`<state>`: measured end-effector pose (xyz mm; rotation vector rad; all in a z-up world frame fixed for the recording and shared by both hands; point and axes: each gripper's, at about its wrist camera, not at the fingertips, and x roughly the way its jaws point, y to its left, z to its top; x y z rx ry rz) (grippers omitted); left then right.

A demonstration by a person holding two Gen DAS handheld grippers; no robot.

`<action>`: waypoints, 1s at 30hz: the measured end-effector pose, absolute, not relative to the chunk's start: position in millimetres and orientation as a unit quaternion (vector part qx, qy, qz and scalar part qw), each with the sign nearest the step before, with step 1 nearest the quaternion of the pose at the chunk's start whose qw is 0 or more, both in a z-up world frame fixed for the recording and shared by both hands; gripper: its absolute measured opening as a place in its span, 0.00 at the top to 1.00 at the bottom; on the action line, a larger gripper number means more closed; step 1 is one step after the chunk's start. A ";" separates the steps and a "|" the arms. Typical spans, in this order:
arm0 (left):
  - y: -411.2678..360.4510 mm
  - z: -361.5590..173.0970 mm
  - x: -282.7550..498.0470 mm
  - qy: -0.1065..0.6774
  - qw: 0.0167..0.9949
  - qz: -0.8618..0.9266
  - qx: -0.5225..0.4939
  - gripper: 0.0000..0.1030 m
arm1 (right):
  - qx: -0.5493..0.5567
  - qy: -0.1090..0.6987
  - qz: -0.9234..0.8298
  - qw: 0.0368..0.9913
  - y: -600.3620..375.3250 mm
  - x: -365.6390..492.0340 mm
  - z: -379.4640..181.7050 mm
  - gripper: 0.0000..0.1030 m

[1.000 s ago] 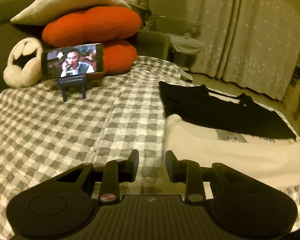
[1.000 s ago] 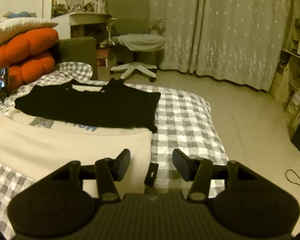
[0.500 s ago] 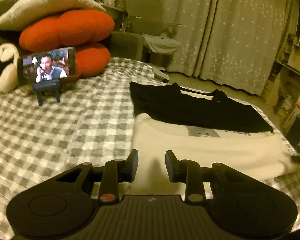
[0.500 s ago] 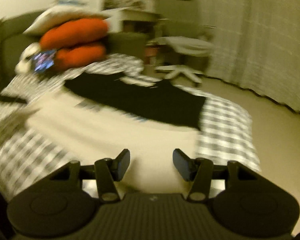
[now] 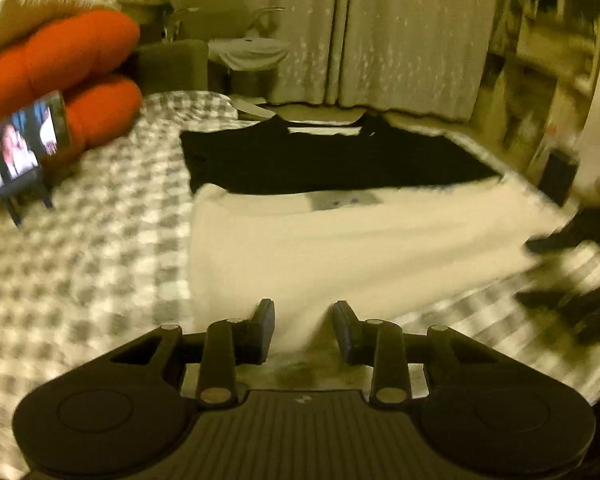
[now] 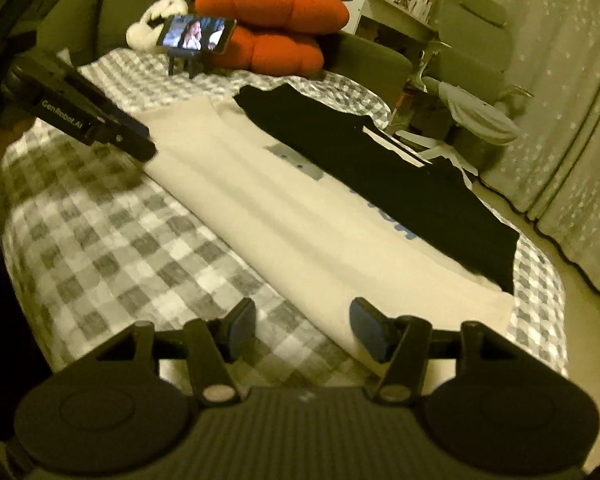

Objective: Fold clothes

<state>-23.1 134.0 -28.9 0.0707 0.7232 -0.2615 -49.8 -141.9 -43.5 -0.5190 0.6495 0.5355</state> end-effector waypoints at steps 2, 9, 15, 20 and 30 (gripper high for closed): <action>131.8 -31.0 -22.8 0.356 0.925 -0.127 0.046 0.67 | -0.254 0.311 0.252 0.881 -143.3 -47.5 -44.5 0.47; 124.9 -33.7 -26.5 0.352 0.923 -0.130 0.087 0.66 | -0.272 0.307 0.231 0.882 -146.7 -38.6 -47.8 0.70; 111.6 -36.9 -34.2 0.327 0.924 -0.131 0.150 0.65 | -0.234 0.299 0.229 0.896 -152.0 -32.9 -33.1 0.89; 100.8 -39.5 -39.9 0.307 0.921 -0.132 0.200 0.65 | -0.191 0.297 0.227 0.907 -158.6 -24.7 -21.2 0.89; 90.5 -41.2 -40.2 0.290 0.920 -0.128 0.231 0.64 | -0.152 0.286 0.218 0.920 -159.2 -12.5 -10.3 0.89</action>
